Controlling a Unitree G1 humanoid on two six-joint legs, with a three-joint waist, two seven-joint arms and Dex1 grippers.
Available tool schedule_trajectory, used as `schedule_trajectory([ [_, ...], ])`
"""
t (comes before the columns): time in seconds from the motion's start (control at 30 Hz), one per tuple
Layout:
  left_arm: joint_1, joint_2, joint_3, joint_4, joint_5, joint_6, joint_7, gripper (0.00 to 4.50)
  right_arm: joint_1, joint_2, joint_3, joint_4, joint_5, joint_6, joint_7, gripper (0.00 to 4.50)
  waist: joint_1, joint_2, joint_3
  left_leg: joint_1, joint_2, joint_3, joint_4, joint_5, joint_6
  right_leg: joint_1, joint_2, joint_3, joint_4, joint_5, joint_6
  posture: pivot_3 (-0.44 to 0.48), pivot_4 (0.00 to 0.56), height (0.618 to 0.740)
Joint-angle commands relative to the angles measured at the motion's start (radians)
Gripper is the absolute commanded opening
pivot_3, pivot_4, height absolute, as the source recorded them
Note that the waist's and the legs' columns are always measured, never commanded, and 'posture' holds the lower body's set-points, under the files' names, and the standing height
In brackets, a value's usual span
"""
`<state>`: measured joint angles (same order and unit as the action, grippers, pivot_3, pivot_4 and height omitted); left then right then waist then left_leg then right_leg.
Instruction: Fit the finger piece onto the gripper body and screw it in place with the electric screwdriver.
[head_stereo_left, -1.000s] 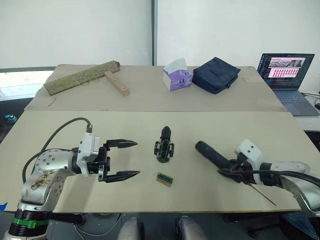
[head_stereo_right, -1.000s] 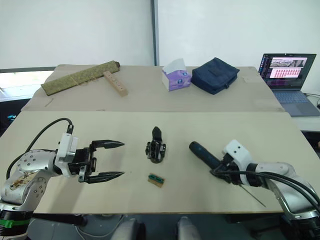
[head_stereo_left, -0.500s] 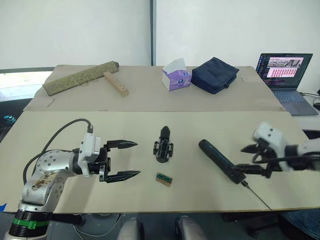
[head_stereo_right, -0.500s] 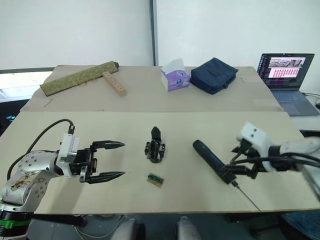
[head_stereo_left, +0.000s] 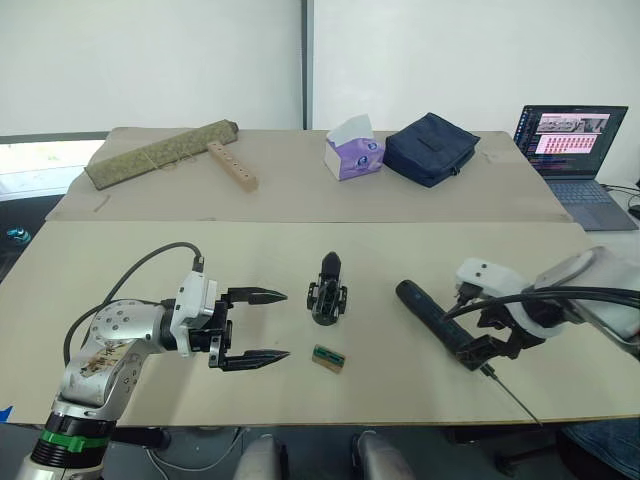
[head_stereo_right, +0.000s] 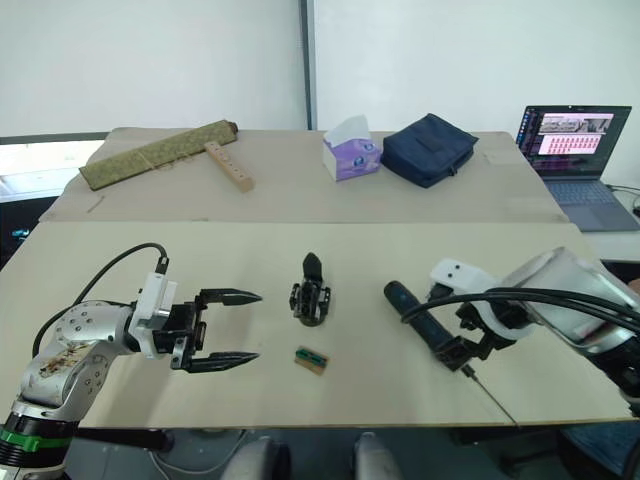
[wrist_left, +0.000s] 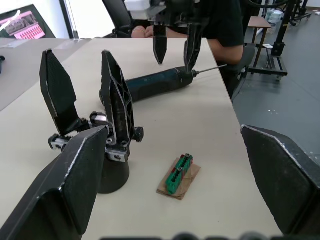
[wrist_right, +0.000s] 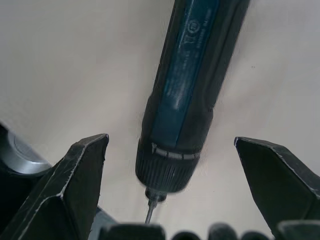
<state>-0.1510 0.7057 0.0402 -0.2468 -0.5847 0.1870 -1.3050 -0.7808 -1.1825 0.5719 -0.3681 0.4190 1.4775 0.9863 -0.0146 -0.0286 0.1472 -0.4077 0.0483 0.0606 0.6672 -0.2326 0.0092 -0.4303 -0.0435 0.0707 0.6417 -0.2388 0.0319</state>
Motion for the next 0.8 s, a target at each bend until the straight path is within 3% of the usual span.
schedule_trajectory([
  [0.03, 0.001, 0.001, 0.006, -0.032, -0.004, -0.009, 0.006, 4.50, -0.059, 0.019, 0.042, 0.009, -0.026, 0.021, -0.025, 4.47, 0.002, 0.000, 0.000, 0.000, 0.000, 0.000, 0.000, 0.000, 0.000, 0.000, 0.000, 0.000, 0.000, 0.000, 0.000, 0.000, 0.150, 0.740],
  [0.5, 0.021, 0.011, 0.000, -0.054, -0.008, 0.006, 0.001, 4.50, -0.112, 0.085, 0.250, 0.105, -0.099, -0.041, -0.004, 4.47, -0.004, 0.000, 0.000, 0.000, 0.000, 0.000, 0.001, 0.000, 0.000, -0.001, 0.001, 0.000, 0.002, 0.000, 0.000, 0.000, 0.150, 0.740],
  [0.53, 0.019, 0.010, -0.002, -0.052, -0.006, 0.006, 0.001, 4.50, -0.114, 0.085, 0.261, 0.112, -0.104, -0.048, 0.003, 3.96, -0.004, -0.001, 0.000, 0.000, 0.000, 0.000, 0.001, 0.000, 0.000, -0.001, 0.001, 0.000, 0.002, 0.000, 0.000, 0.000, 0.150, 0.740],
  [0.73, 0.013, 0.015, -0.010, -0.046, -0.006, 0.009, -0.013, 4.50, -0.155, 0.105, 0.296, 0.159, -0.102, -0.027, 0.049, 1.96, -0.005, -0.001, 0.000, 0.000, 0.000, 0.000, 0.001, 0.000, 0.000, -0.001, 0.001, 0.000, 0.002, 0.000, 0.000, 0.000, 0.150, 0.740],
  [0.8, 0.011, 0.017, -0.007, -0.040, -0.009, 0.010, -0.015, 4.50, -0.150, 0.091, 0.299, 0.159, -0.101, -0.022, 0.055, 1.93, -0.004, -0.001, 0.000, 0.000, 0.001, 0.000, 0.001, 0.000, 0.000, -0.001, 0.001, -0.001, 0.002, 0.000, 0.000, 0.000, 0.150, 0.740],
])
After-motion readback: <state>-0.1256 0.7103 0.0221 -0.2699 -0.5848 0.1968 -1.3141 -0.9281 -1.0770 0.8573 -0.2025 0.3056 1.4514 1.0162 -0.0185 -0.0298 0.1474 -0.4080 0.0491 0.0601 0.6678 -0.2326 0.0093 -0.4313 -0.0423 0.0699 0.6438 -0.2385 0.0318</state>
